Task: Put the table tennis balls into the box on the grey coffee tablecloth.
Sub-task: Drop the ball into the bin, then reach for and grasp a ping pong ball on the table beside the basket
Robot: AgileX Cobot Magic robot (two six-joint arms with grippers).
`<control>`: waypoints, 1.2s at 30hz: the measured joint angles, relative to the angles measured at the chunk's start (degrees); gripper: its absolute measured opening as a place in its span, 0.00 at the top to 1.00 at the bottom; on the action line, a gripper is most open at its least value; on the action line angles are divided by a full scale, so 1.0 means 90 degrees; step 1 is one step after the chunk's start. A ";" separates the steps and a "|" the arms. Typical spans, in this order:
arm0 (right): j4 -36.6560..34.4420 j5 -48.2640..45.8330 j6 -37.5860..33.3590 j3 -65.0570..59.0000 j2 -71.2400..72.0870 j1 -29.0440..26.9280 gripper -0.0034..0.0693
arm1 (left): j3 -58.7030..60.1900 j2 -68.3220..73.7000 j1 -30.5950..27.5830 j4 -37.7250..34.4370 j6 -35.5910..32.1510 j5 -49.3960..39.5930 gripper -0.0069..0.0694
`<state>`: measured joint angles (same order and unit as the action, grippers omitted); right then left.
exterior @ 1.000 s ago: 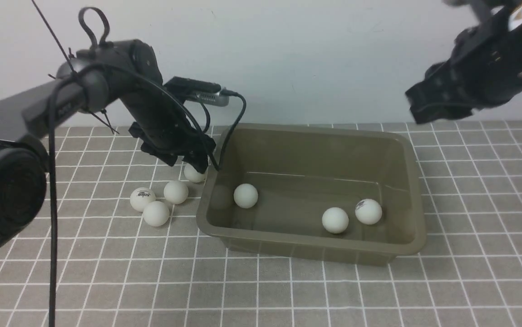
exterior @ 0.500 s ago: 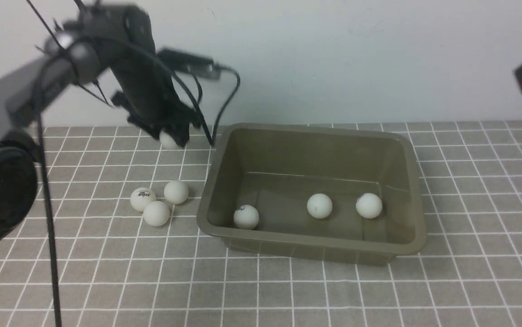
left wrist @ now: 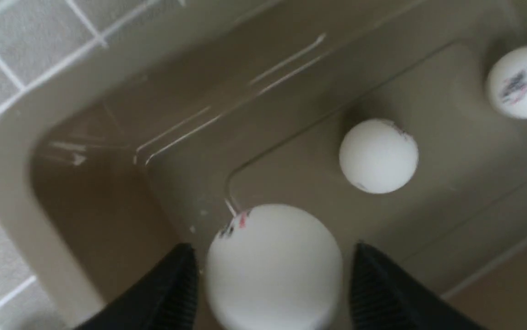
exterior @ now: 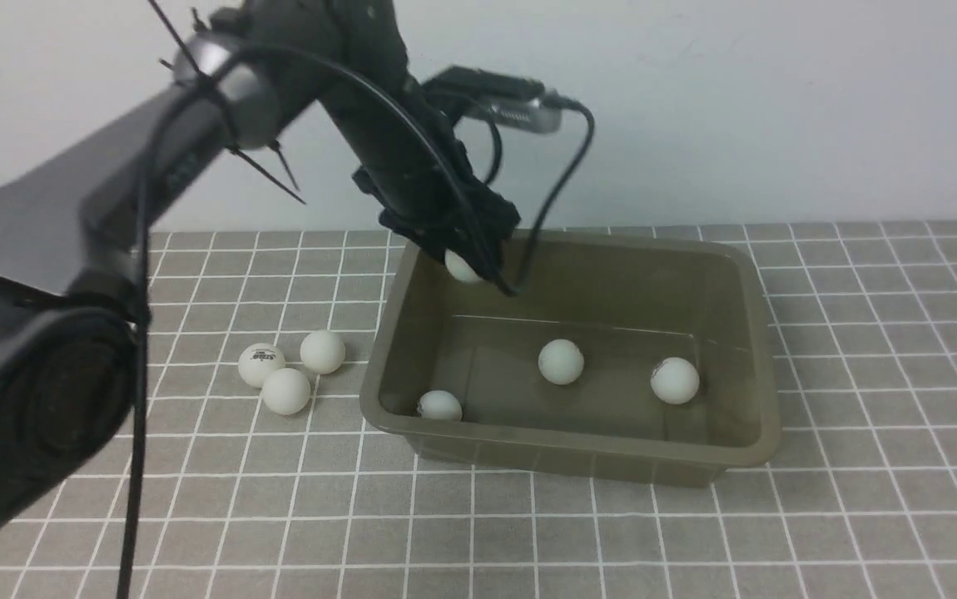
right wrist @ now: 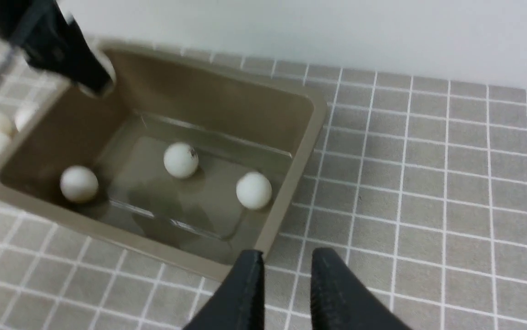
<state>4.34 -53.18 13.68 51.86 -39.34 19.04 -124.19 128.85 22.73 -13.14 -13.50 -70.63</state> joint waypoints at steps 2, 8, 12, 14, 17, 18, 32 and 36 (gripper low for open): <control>0.0035 0.0076 0.0040 -0.0121 0.0192 0.0000 0.81 | -0.0014 -0.0022 0.0013 0.0290 0.0215 0.0000 0.35; 0.0372 0.0238 0.0210 -0.0174 0.0586 0.0000 0.92 | 0.0393 -0.0814 -0.0458 0.1156 0.0705 0.0000 0.77; 0.0404 0.0245 0.0245 -0.0204 0.0586 0.0000 0.95 | 0.1406 -0.1572 -0.1318 0.1117 0.0745 0.0005 0.91; 0.0404 0.0245 0.0253 -0.0209 0.0586 0.0000 0.96 | 0.1737 -0.1654 -0.1552 0.1101 0.0812 0.0005 0.91; 0.0404 0.0264 0.0253 -0.0211 0.0586 0.0000 0.96 | 0.2637 -0.1598 -0.2050 0.0947 0.0898 0.0005 0.90; 0.0404 0.0264 0.0253 -0.0211 0.0586 0.0000 0.96 | 0.2674 -0.1586 -0.2065 0.0930 0.0898 0.0005 0.90; 0.0404 0.0442 0.0403 -0.0211 0.0586 0.0000 0.96 | 0.2937 -0.0692 -0.2100 0.0521 0.0926 0.0873 0.23; 0.0409 0.0444 0.0411 -0.0211 0.0586 0.0000 0.96 | 0.2937 -0.0473 -0.2100 0.0536 0.1010 0.1052 0.24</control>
<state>8.02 -49.19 17.38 49.97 -34.07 19.04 -97.75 124.59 3.83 -8.32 -4.42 -61.16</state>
